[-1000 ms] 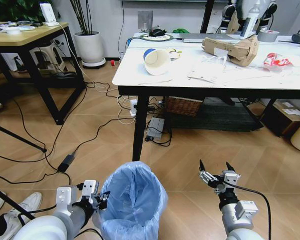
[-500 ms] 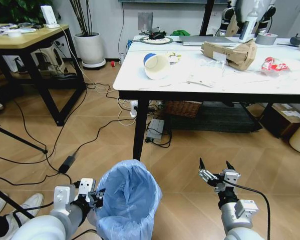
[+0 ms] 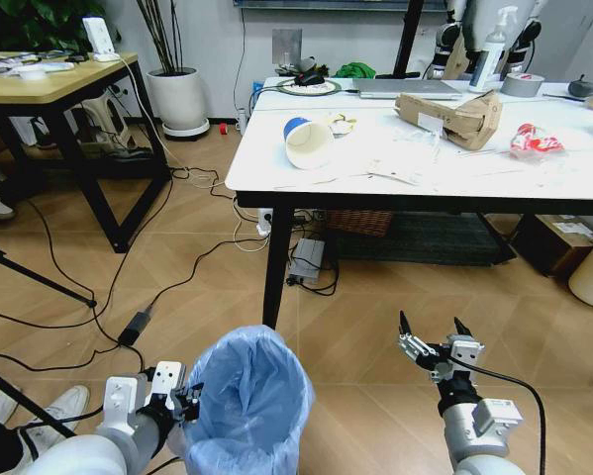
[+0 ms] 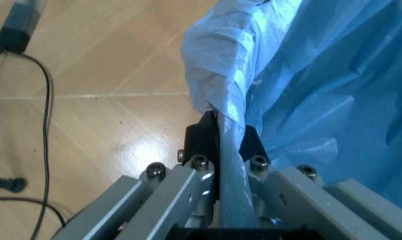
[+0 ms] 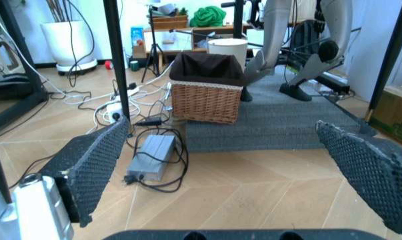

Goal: Pick up the trash bin and place the trash from the table into it.

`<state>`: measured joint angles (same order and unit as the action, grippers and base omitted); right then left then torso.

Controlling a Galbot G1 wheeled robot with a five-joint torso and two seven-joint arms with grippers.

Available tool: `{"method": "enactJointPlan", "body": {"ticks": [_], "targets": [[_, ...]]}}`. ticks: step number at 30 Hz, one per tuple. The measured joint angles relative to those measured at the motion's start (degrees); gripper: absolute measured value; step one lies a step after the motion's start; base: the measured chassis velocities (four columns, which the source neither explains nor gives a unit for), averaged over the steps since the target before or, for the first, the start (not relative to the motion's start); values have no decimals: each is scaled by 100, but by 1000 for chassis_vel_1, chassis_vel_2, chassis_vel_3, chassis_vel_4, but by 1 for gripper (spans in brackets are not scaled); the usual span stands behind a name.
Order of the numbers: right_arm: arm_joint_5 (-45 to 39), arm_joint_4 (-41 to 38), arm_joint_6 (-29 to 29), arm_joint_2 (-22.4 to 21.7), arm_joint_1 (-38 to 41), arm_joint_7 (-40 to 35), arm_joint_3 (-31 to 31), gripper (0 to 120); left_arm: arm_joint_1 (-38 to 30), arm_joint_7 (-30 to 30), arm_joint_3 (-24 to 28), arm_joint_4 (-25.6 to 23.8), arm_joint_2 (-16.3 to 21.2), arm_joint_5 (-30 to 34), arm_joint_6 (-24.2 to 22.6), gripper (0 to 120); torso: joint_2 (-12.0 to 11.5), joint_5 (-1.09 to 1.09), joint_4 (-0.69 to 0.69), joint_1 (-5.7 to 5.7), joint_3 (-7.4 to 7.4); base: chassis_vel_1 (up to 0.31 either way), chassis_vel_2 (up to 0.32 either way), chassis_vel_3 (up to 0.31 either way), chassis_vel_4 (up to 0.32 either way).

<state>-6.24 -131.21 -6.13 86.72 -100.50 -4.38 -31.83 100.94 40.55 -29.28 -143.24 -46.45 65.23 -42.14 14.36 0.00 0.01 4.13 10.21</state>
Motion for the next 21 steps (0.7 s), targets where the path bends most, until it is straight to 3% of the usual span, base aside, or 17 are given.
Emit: {"method": "enactJointPlan", "body": {"ticks": [21], "targets": [[-36,-233,-115,-91,3,-141,74,100,-171,107,53,0,-343,-351,0,0,488,-1,0,141,345,0,0,0,0]]}}
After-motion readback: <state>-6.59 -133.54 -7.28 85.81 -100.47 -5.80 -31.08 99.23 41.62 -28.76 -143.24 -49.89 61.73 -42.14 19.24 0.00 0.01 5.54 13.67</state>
